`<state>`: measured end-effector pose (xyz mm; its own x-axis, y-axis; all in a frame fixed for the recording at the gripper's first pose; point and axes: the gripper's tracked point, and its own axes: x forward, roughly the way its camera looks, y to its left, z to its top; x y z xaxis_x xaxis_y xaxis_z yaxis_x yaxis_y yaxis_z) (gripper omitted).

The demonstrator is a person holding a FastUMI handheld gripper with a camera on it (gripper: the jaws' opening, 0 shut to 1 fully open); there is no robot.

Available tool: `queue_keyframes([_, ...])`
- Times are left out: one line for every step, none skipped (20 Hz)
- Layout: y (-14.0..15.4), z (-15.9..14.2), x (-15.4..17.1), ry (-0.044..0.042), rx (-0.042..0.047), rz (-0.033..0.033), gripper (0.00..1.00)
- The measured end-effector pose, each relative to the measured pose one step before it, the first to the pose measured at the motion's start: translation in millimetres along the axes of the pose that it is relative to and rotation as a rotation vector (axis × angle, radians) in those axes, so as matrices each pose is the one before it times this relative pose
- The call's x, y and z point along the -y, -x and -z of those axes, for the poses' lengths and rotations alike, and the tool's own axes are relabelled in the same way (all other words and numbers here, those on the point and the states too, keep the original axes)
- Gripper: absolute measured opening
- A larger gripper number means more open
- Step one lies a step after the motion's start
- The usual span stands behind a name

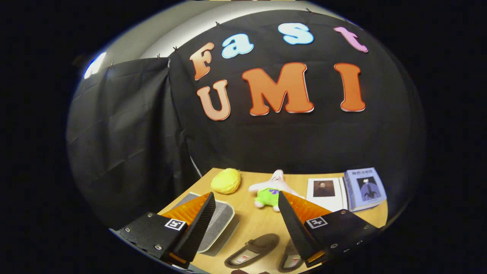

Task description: Open the storage box then place both shoes into the box .Put the left shoe in first, then the right shoe, with the right side of both shoes facing outward in a uniform manner.

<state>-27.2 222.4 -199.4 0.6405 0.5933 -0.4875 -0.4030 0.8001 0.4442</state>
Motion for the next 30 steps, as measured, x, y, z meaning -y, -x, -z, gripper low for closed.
queue_keyframes([-9.77, 13.58, -7.38, -0.02617, -0.04859, -0.02756, 0.99])
queue_keyframes([-9.35, 13.20, -6.64, -0.02866, -0.05004, -0.02977, 0.99])
queue_keyframes([-9.23, 12.99, -2.39, -0.03192, -0.04981, -0.02289, 0.99])
queue_keyframes([-9.07, 14.18, -3.80, -0.02989, -0.04396, -0.02530, 0.98])
queue_keyframes([-9.10, 13.71, -3.43, -0.02726, -0.04609, -0.02182, 0.98])
queue_keyframes([-9.24, 12.73, -4.33, -0.02401, -0.03852, -0.02222, 0.98])
queue_keyframes([-9.85, 10.35, -2.26, -0.02143, -0.03869, -0.01411, 0.98])
queue_keyframes([-8.74, 8.95, -2.62, -0.01616, -0.02874, -0.01571, 0.98])
queue_keyframes([-8.62, 8.65, -1.47, -0.01452, -0.03129, -0.01421, 0.97])
queue_keyframes([-7.50, 7.33, -1.00, -0.01682, -0.02524, -0.01990, 0.98])
queue_keyframes([-7.96, 5.92, -1.77, -0.01828, -0.02942, -0.02220, 0.98])
queue_keyframes([-4.46, 7.98, 0.15, -0.02294, -0.02668, -0.01300, 0.97])
queue_keyframes([-7.31, 6.60, -0.84, -0.01543, -0.02698, -0.01538, 0.97])
queue_keyframes([-10.16, 4.66, -0.64, -0.01049, -0.01218, -0.01066, 0.98])
queue_keyframes([-8.38, 2.56, -1.10, -0.00507, -0.01055, -0.01465, 0.97])
queue_keyframes([-5.04, 2.89, -0.47, -0.01371, -0.00754, -0.00708, 0.97])
queue_keyframes([-7.81, 3.37, 0.26, -0.01633, -0.00894, -0.01629, 0.97])
queue_keyframes([-8.33, 5.52, 4.12, -0.02664, -0.01120, -0.00429, 0.98])
queue_keyframes([-6.88, 4.36, 0.27, -0.02471, -0.01356, -0.01726, 0.97])
queue_keyframes([-6.60, 1.55, -0.20, -0.02732, -0.00663, -0.01211, 0.97])
queue_keyframes([-4.91, 1.51, -1.41, -0.02105, -0.00592, -0.02223, 0.98])
queue_keyframes([-2.51, 0.08, -2.79, -0.02558, -0.00033, -0.01953, 0.97])
queue_keyframes([-3.85, -0.69, -0.56, -0.01348, -0.00187, -0.01645, 0.98])
queue_keyframes([-0.62, 1.84, -0.75, -0.01116, -0.00191, -0.01671, 0.97])
queue_keyframes([-2.28, -0.09, 0.47, -0.01446, -0.00460, -0.01197, 0.97])
queue_keyframes([-1.42, 0.09, -1.90, -0.01953, -0.00790, -0.00804, 0.97])
queue_keyframes([-0.05, -1.10, -0.19, -0.01260, -0.00167, 0.00398, 0.97])
queue_keyframes([1.11, 0.94, -1.44, 0.00417, 0.00575, 0.00164, 0.97])
queue_keyframes([2.26, -0.51, -2.96, 0.01100, 0.01363, -0.00206, 0.96])
queue_keyframes([4.05, -0.64, 1.07, 0.01262, 0.00772, 0.01250, 0.93])
